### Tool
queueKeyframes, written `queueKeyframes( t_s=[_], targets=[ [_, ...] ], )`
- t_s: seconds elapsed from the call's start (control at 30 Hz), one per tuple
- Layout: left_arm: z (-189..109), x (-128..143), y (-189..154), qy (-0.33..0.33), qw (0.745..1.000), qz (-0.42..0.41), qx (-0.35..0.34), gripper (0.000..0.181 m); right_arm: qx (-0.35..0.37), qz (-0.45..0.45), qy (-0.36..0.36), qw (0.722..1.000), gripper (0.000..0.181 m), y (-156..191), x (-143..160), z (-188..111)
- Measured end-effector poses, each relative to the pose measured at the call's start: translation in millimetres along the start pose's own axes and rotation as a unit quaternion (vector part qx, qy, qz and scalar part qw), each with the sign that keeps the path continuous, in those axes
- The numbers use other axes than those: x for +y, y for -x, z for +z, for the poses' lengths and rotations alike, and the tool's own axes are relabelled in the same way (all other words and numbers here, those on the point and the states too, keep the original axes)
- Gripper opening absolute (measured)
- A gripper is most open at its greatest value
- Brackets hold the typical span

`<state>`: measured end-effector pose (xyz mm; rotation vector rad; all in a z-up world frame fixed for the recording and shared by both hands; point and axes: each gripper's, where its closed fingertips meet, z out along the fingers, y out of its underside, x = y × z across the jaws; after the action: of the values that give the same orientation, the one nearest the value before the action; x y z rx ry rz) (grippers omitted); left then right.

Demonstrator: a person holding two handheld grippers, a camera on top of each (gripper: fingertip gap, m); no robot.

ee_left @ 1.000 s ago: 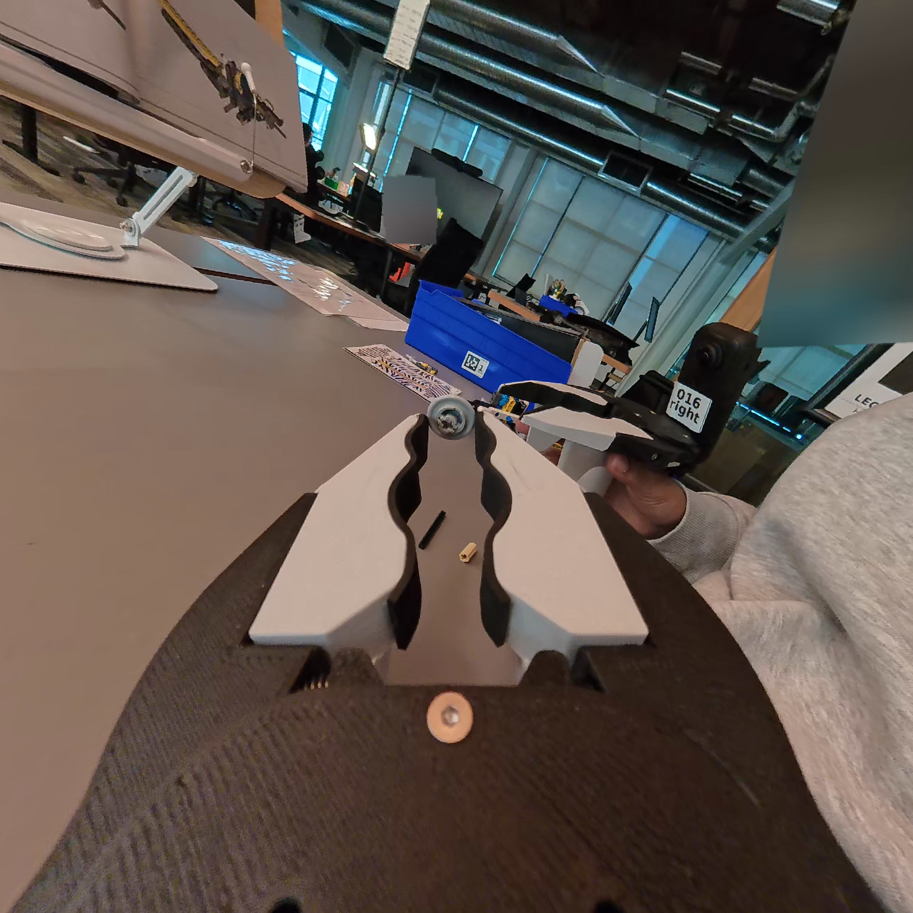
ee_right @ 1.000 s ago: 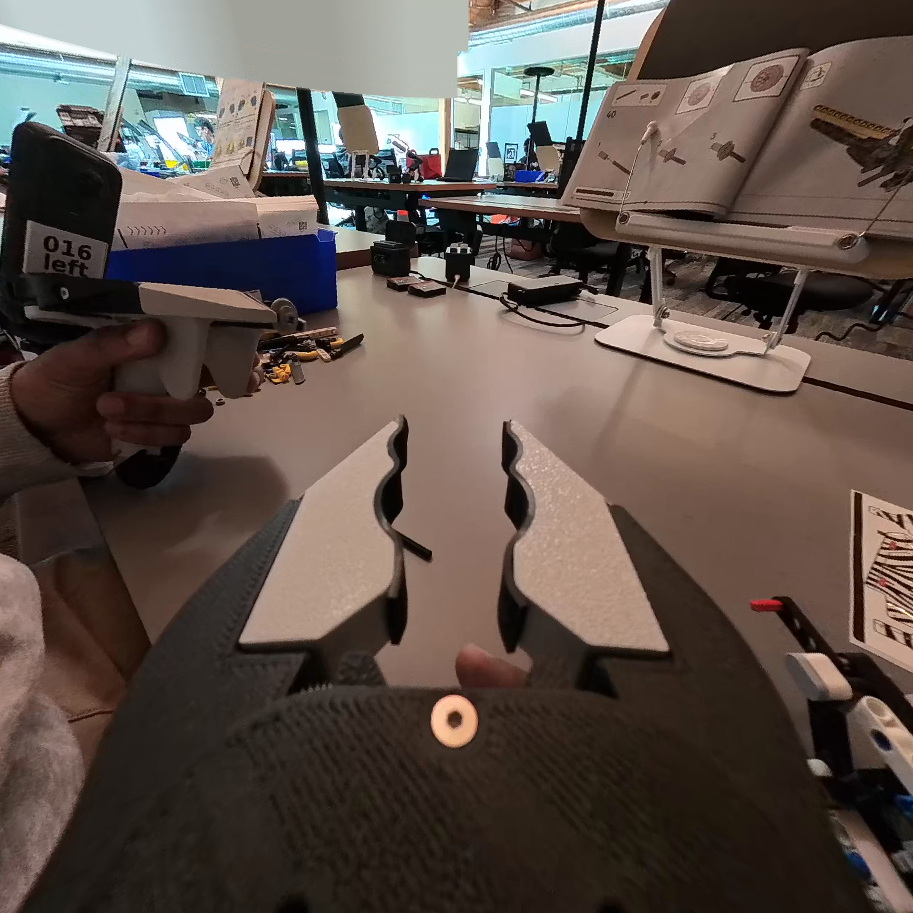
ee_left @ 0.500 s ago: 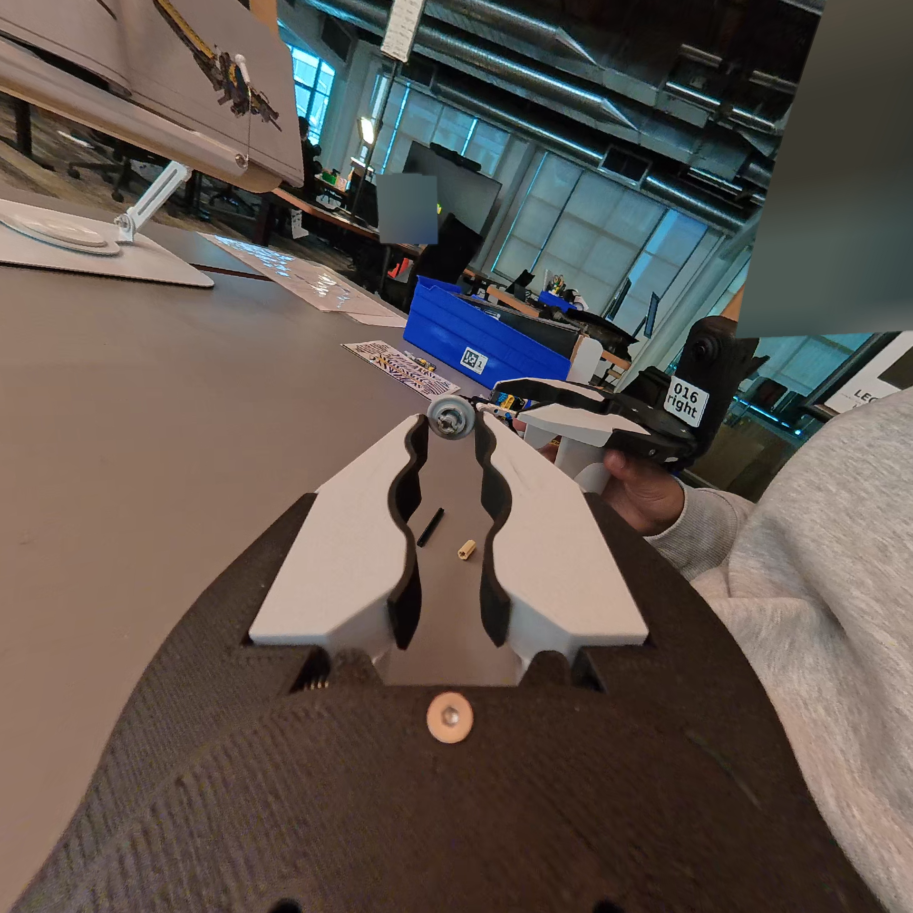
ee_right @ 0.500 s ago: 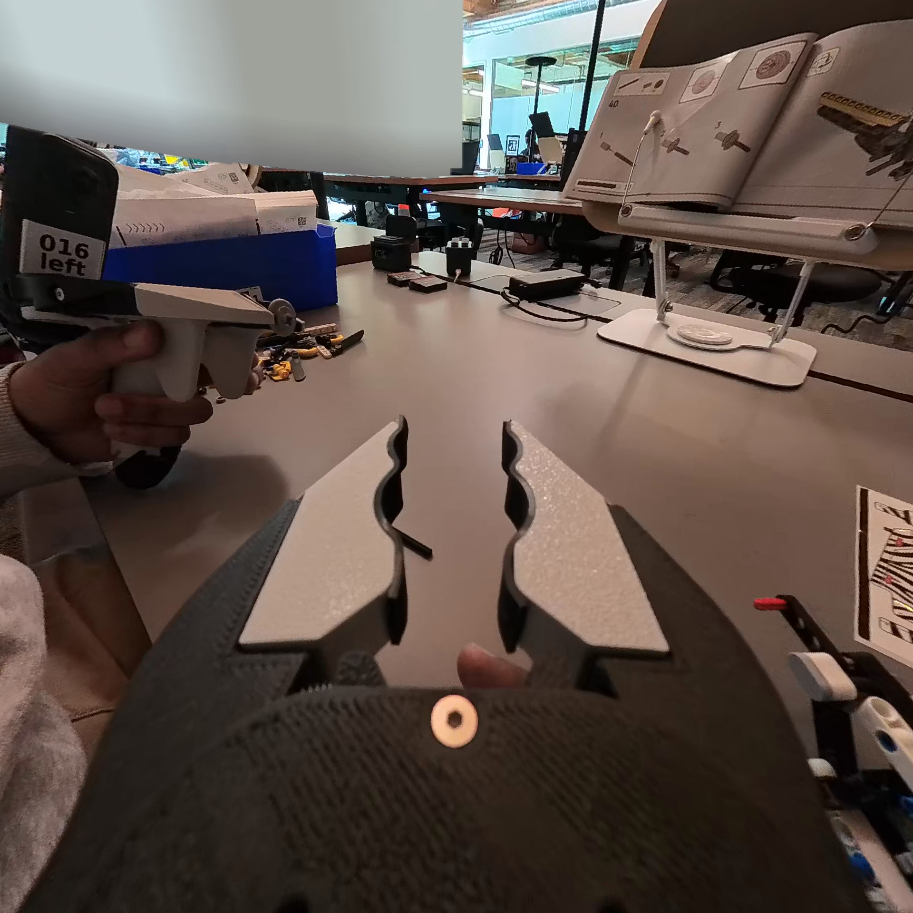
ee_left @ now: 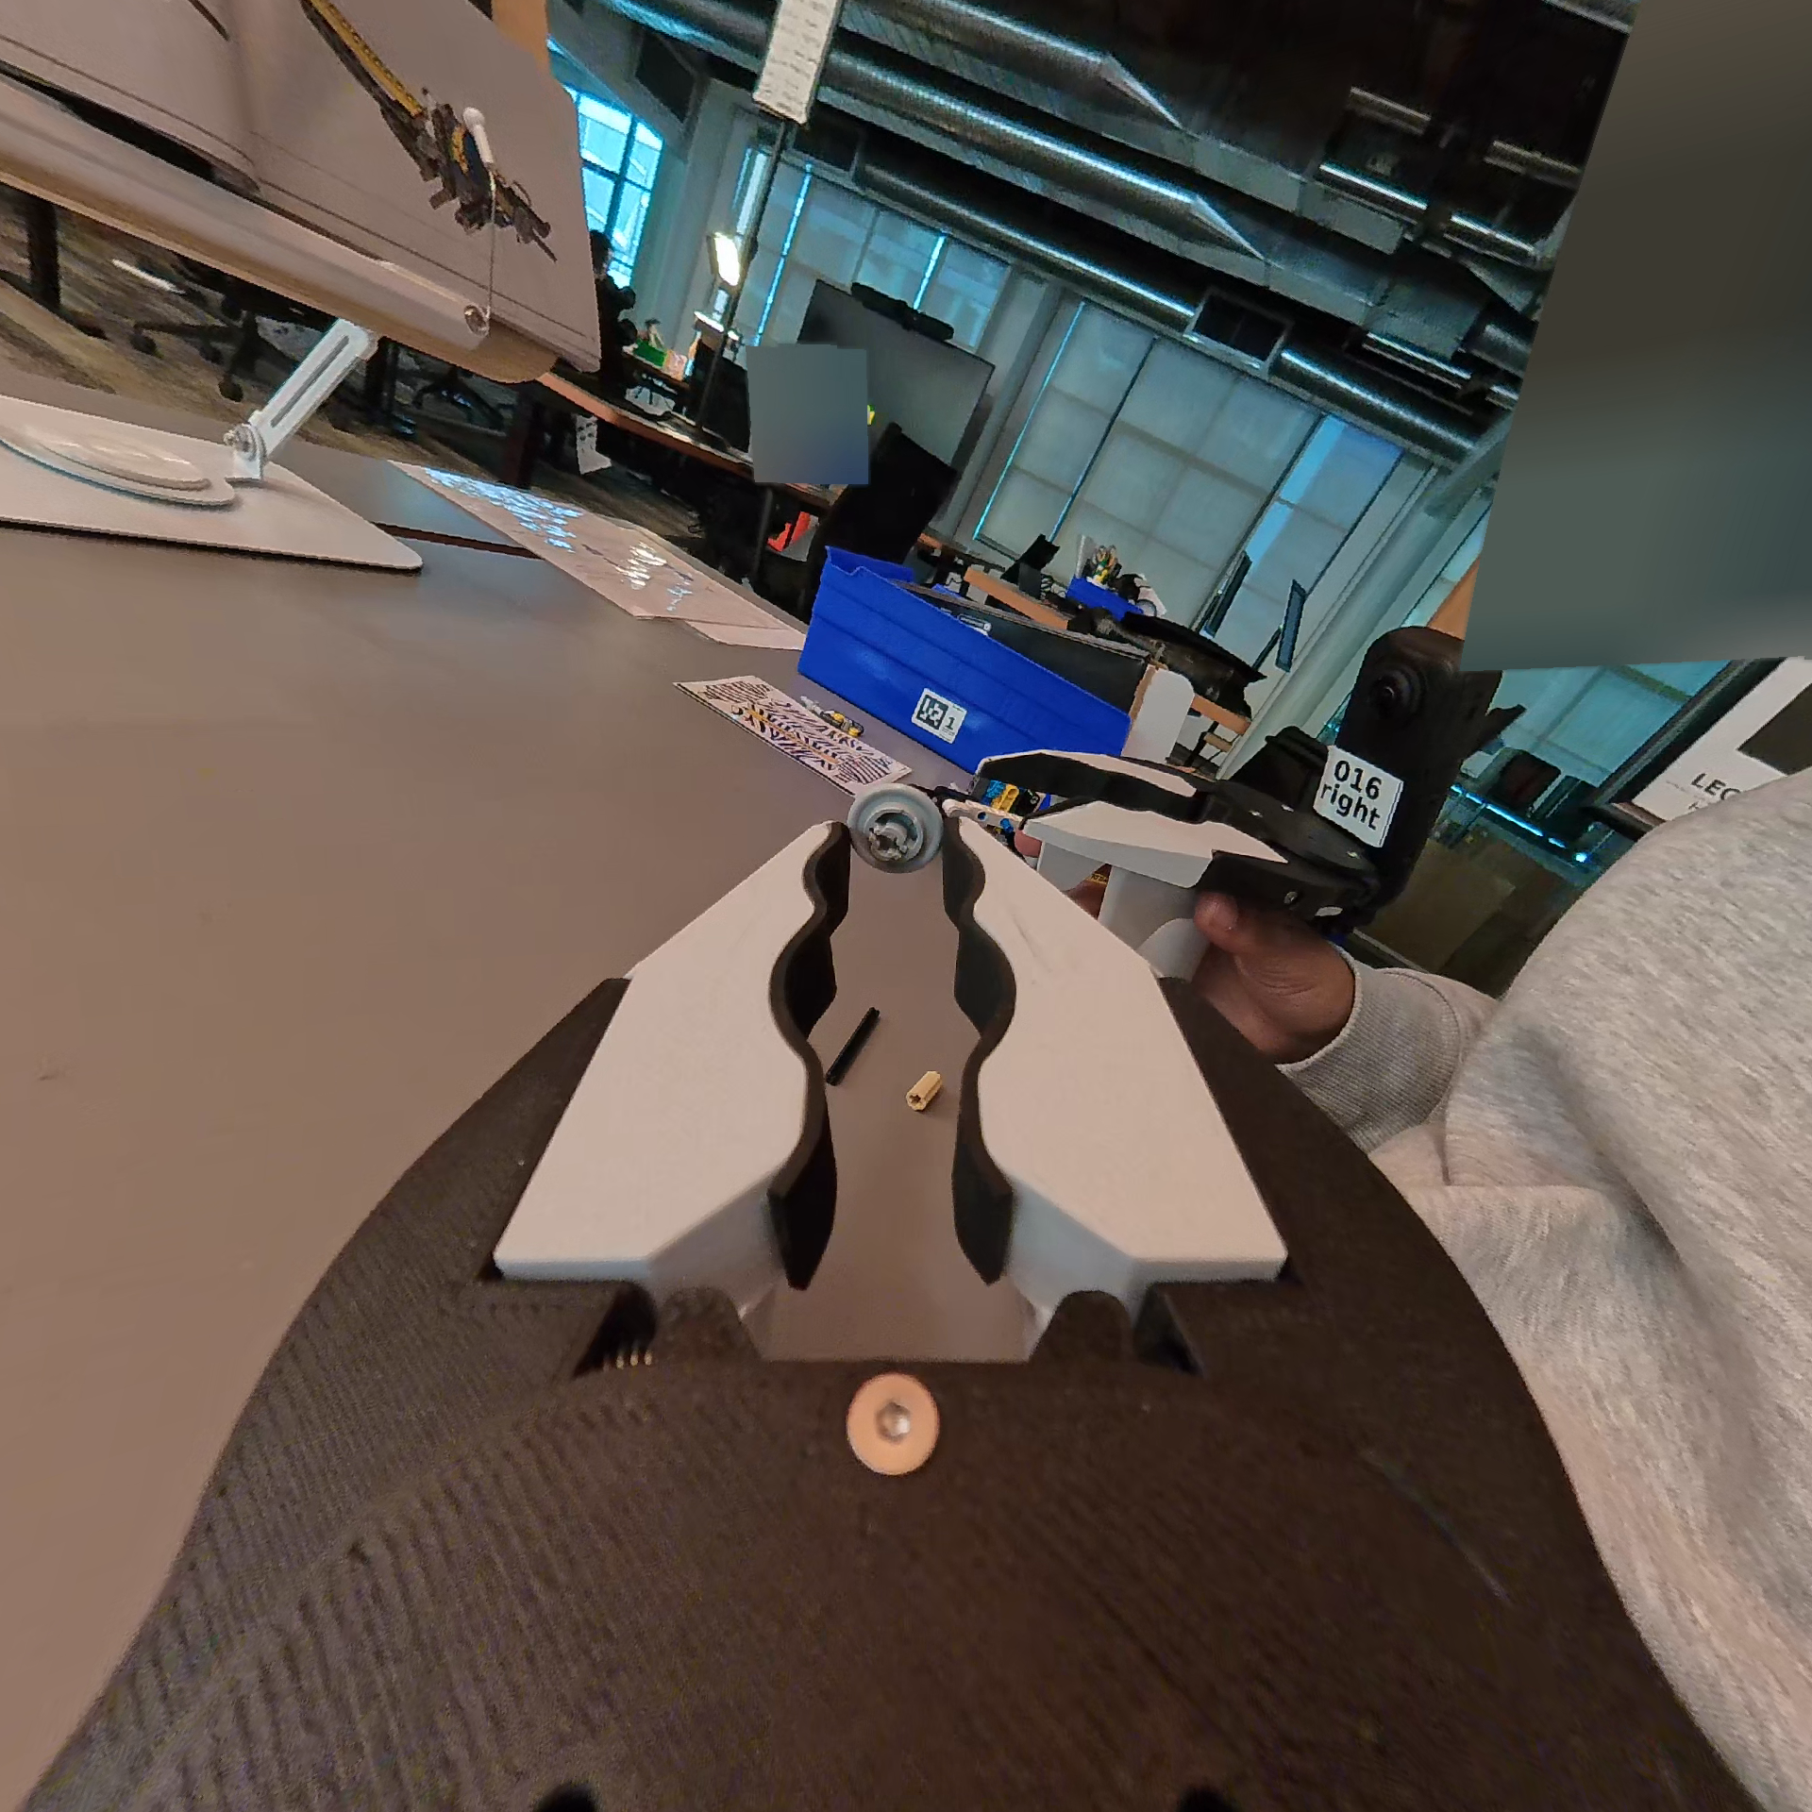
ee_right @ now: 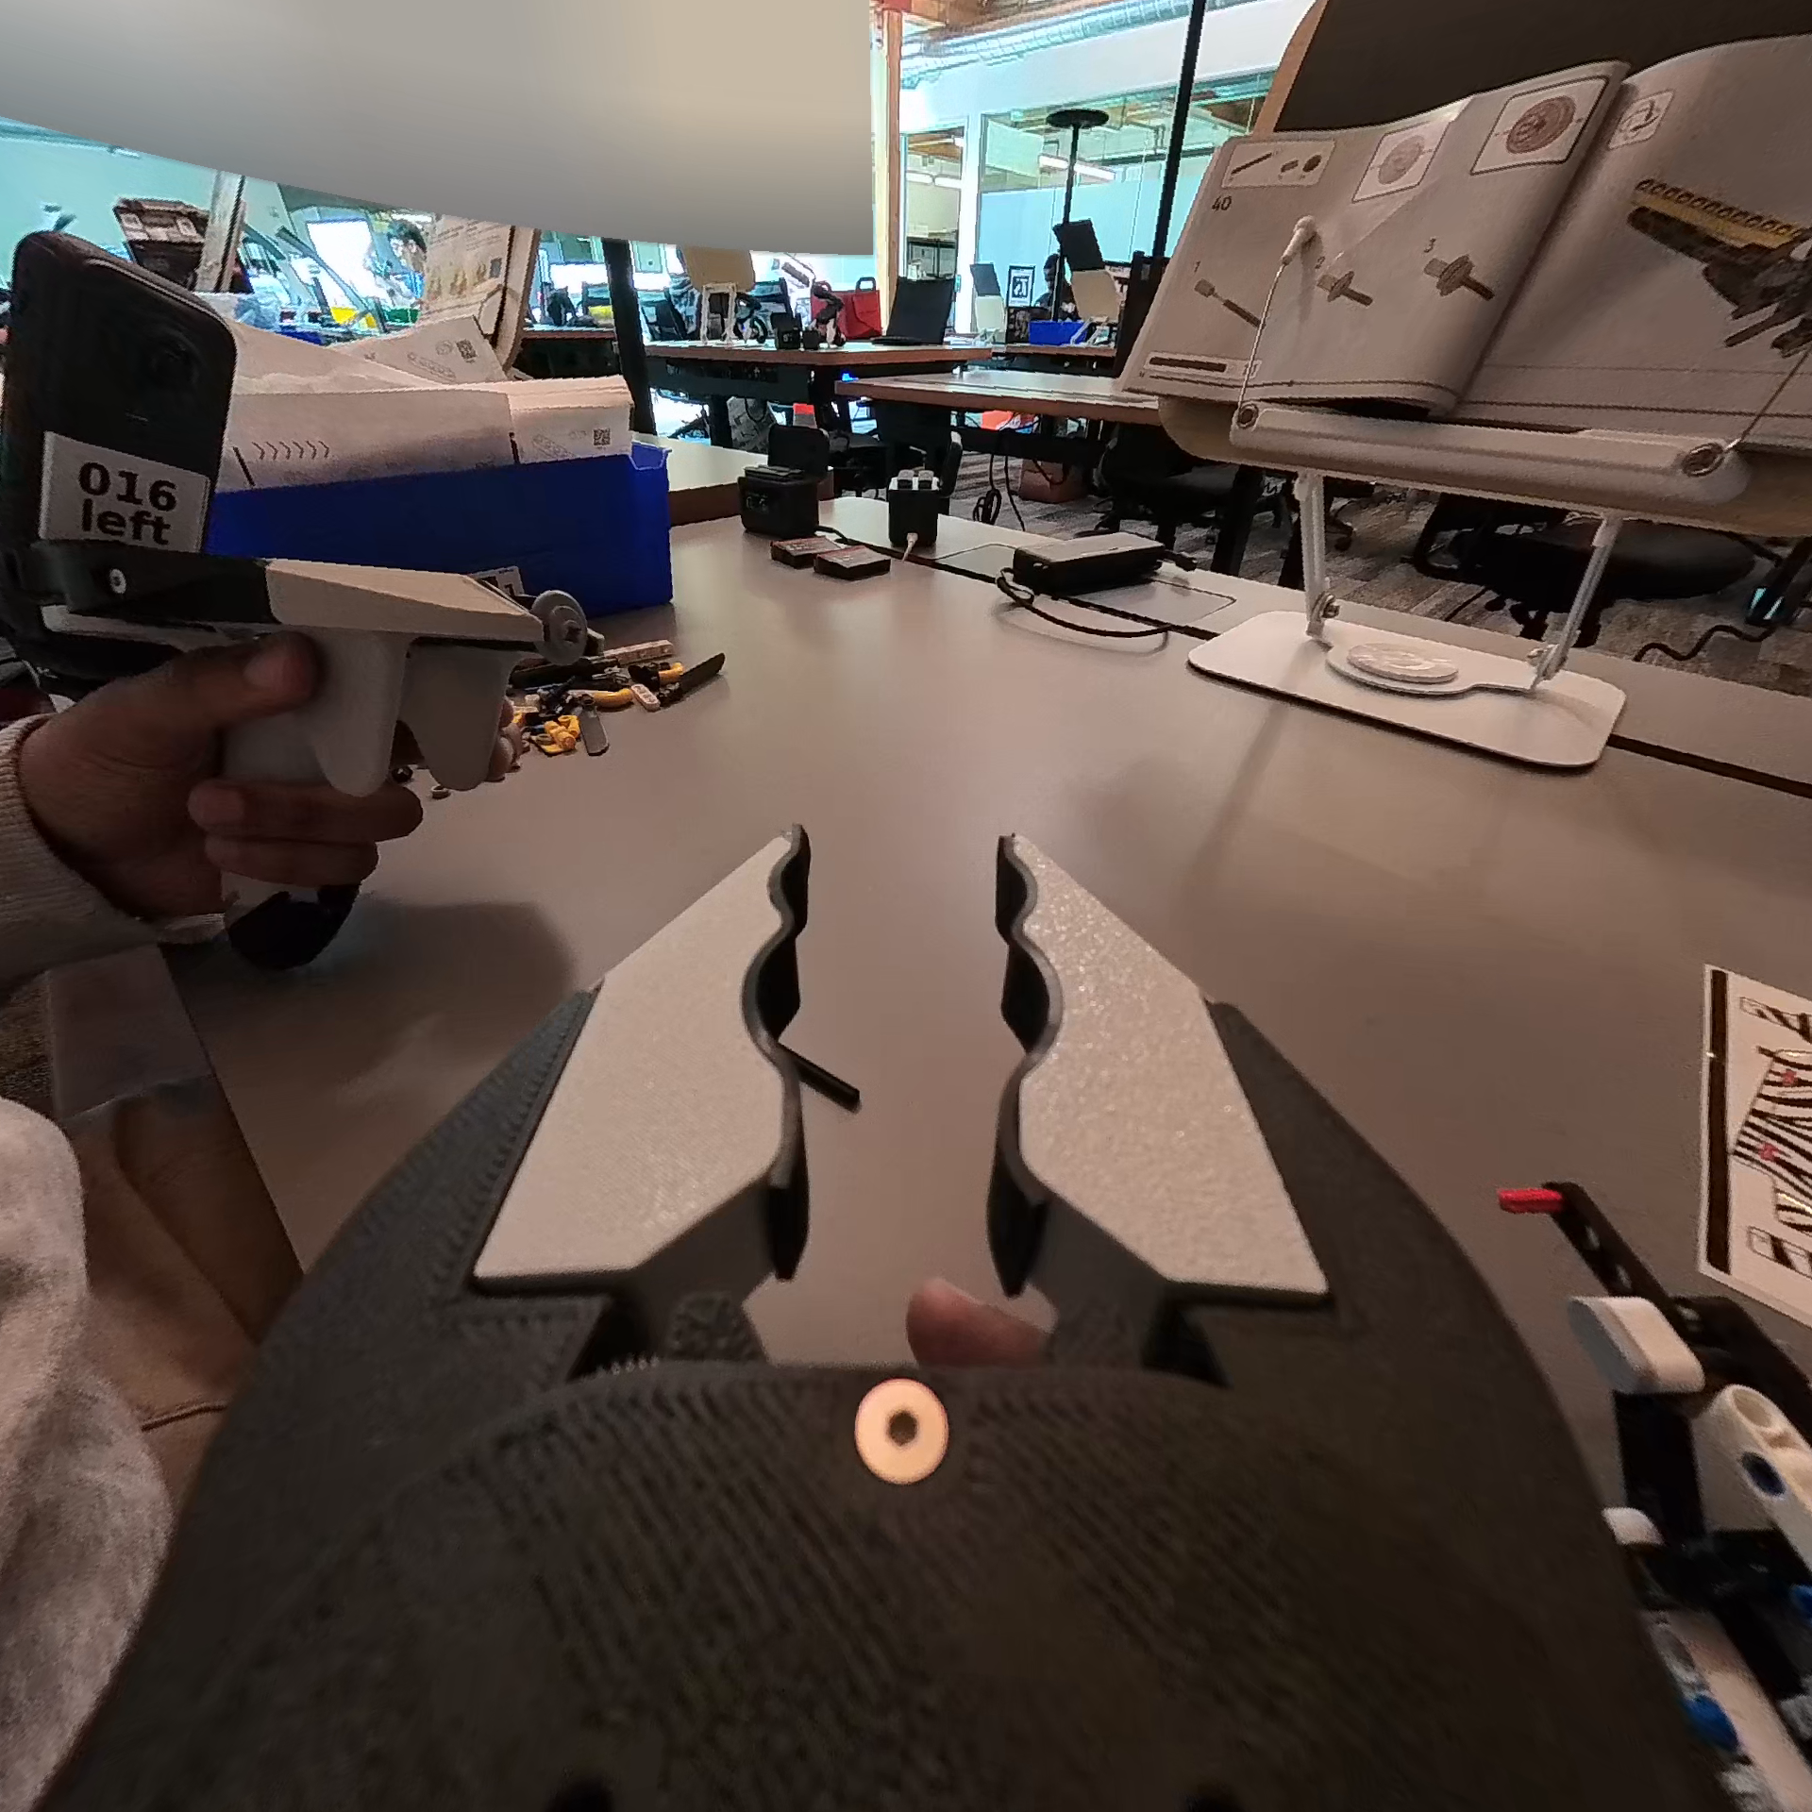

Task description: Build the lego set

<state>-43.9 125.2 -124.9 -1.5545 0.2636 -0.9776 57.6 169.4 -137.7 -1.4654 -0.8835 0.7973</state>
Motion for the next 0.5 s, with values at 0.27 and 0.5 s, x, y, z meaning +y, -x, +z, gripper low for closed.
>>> queueKeyframes(
  t_s=[0.27,0.5],
  targets=[
    [0,-1,-1,-0.005,1.0,-0.012,0.007,0.017,-0.006,0.005,0.004,1.0,0.037,0,1,1],
    [-3,-8,-1,-0.03,0.998,-0.053,0.03,0.017,-0.105,-0.018,0.094,0.99,0.034,17,13,3]
  ],
)
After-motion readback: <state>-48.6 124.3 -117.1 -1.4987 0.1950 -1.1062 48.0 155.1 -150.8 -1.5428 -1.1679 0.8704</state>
